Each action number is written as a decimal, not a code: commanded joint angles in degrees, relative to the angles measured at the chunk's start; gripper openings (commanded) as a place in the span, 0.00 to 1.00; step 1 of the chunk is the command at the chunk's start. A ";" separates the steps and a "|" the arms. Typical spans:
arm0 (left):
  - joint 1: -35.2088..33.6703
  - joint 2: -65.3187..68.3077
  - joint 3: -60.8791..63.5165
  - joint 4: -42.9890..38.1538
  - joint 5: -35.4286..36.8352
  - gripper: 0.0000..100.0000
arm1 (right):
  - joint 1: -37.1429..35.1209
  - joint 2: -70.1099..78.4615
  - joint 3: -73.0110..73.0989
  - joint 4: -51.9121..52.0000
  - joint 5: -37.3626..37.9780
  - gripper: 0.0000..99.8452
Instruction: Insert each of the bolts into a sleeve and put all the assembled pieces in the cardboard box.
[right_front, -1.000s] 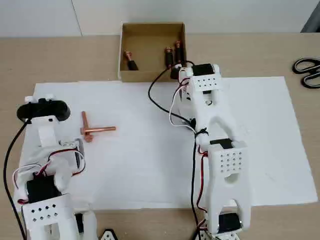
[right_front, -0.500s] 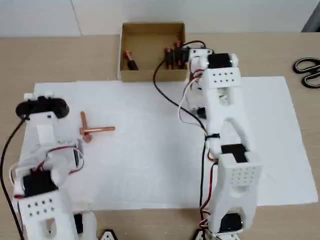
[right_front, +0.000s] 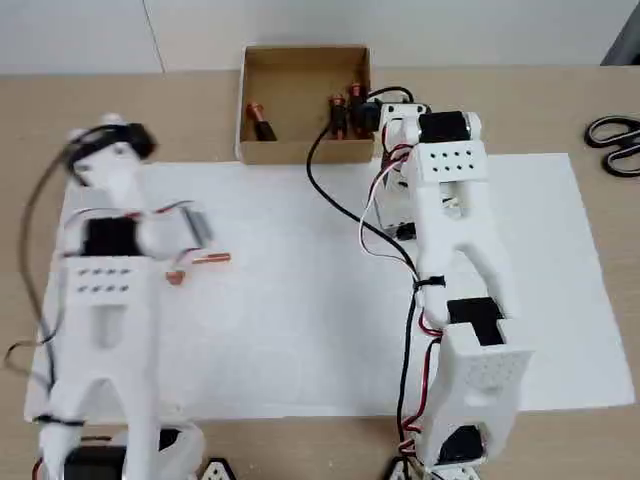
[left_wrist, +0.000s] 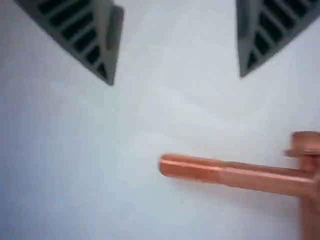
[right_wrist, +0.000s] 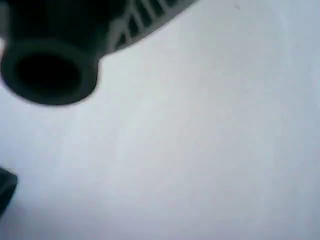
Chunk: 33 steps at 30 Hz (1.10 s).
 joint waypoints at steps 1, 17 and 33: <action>2.55 1.41 1.10 -5.27 8.62 0.15 | 0.57 -4.44 0.09 0.92 0.35 0.00; 2.11 18.29 7.87 -19.52 34.81 0.15 | 0.57 -4.88 3.60 0.75 0.26 0.00; -4.31 21.19 7.96 -21.54 37.45 0.15 | 0.57 -4.88 3.69 0.48 0.18 0.00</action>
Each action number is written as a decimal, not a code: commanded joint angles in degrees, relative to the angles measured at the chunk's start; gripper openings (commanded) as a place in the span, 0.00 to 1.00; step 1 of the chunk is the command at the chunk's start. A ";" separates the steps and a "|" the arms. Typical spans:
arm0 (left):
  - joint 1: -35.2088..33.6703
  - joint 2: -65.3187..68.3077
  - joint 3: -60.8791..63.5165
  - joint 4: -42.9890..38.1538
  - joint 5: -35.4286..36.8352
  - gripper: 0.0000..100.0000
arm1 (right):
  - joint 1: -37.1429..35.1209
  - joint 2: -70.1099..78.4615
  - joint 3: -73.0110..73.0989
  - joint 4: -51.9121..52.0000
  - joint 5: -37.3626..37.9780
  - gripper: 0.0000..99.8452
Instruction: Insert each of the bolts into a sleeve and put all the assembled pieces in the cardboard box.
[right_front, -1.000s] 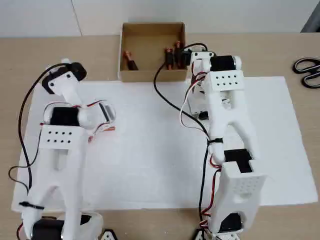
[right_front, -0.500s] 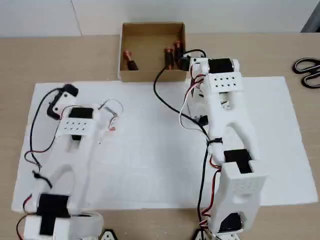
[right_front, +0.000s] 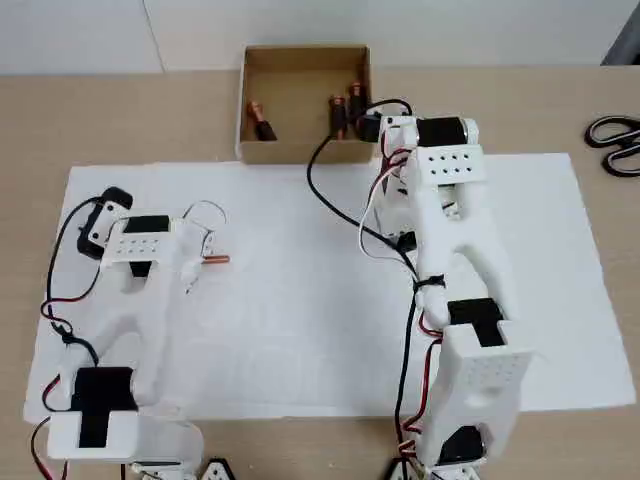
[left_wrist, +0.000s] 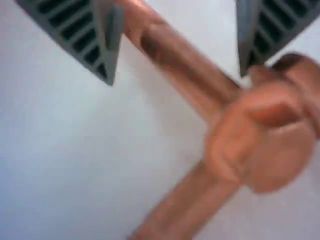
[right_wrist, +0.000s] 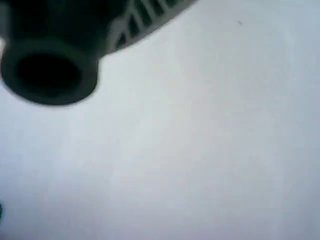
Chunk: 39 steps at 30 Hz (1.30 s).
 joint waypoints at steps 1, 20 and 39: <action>-0.44 -0.35 -0.22 -0.70 0.18 0.15 | 0.66 -4.44 -0.26 0.48 0.18 0.00; 2.90 -0.70 -0.40 -0.79 -0.18 0.01 | 0.57 -4.26 -0.26 0.57 0.18 0.00; 14.86 -5.36 -6.64 8.97 -49.23 0.01 | 0.66 -4.35 2.02 0.48 0.18 0.00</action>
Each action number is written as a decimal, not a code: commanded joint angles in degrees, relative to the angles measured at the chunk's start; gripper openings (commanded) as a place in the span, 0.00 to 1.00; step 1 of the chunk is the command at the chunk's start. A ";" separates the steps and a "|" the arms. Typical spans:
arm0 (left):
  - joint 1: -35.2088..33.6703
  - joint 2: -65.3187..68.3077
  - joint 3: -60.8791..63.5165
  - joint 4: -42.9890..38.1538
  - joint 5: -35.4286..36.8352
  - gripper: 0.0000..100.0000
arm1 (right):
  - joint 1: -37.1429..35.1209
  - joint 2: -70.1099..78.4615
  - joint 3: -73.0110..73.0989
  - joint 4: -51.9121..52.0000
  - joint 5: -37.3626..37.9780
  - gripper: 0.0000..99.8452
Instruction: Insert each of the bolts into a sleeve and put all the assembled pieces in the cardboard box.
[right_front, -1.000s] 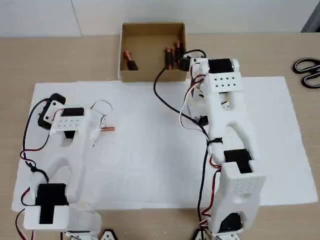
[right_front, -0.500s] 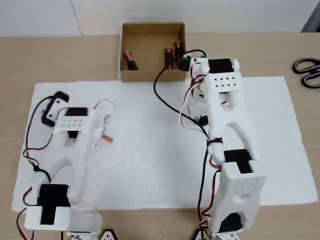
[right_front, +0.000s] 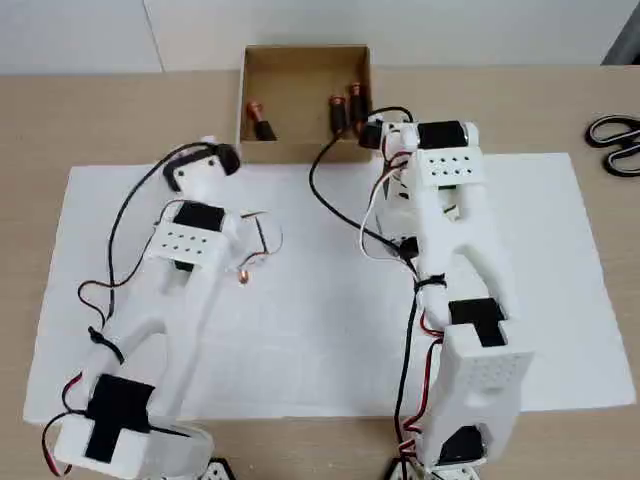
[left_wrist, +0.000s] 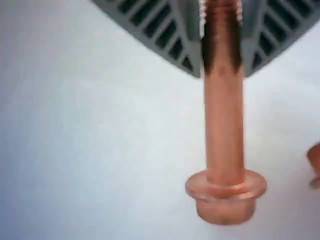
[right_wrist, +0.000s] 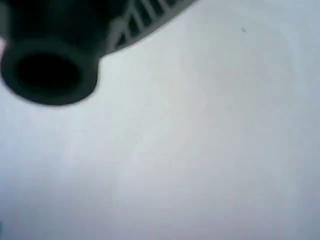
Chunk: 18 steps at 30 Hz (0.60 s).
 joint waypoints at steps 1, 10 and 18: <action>0.26 -1.85 0.40 0.26 -11.96 0.01 | 0.31 -4.35 -0.18 0.48 0.18 0.00; 0.35 5.89 3.30 -1.76 -27.25 0.01 | 0.31 -4.35 -0.18 0.48 0.18 0.00; 0.18 6.42 3.03 -2.55 -27.16 0.10 | 0.22 -4.35 -0.18 0.48 0.18 0.00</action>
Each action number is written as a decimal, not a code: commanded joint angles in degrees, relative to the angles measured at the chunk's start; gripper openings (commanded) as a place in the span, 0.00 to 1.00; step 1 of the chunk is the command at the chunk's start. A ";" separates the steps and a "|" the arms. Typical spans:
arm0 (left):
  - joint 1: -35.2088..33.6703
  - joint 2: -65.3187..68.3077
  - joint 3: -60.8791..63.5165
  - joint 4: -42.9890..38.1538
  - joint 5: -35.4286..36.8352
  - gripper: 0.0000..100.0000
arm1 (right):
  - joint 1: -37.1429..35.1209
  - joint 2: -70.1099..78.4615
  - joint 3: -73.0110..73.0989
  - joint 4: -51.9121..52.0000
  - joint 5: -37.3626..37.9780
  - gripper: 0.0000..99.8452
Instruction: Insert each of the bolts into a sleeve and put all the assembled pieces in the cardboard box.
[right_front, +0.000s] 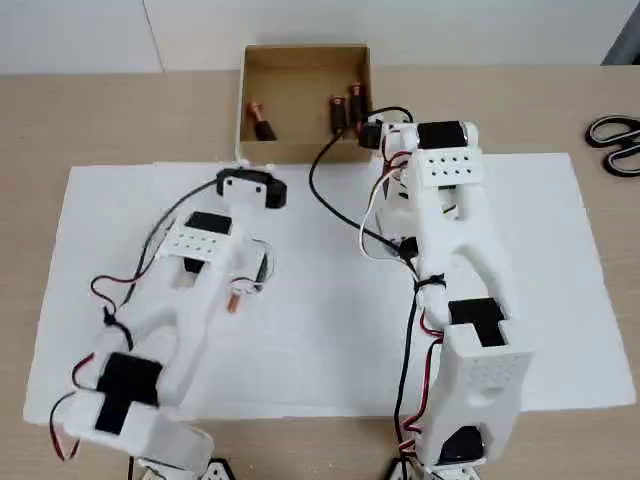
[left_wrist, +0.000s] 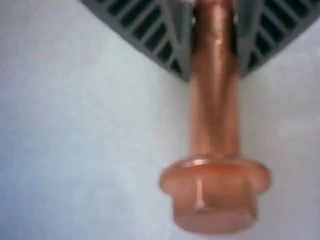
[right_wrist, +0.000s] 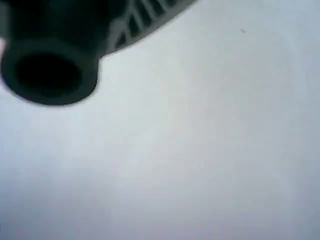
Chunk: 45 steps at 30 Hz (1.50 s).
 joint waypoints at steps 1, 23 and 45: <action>0.35 -0.26 -0.13 -1.76 -0.44 0.10 | 0.22 -4.35 -0.18 0.48 0.18 0.00; -0.26 -0.26 -5.23 -2.29 -0.35 0.10 | 0.22 -4.09 -0.18 0.40 0.18 0.00; -2.02 0.35 -0.75 -8.70 -0.35 0.10 | 0.04 -4.09 -0.18 0.40 0.18 0.00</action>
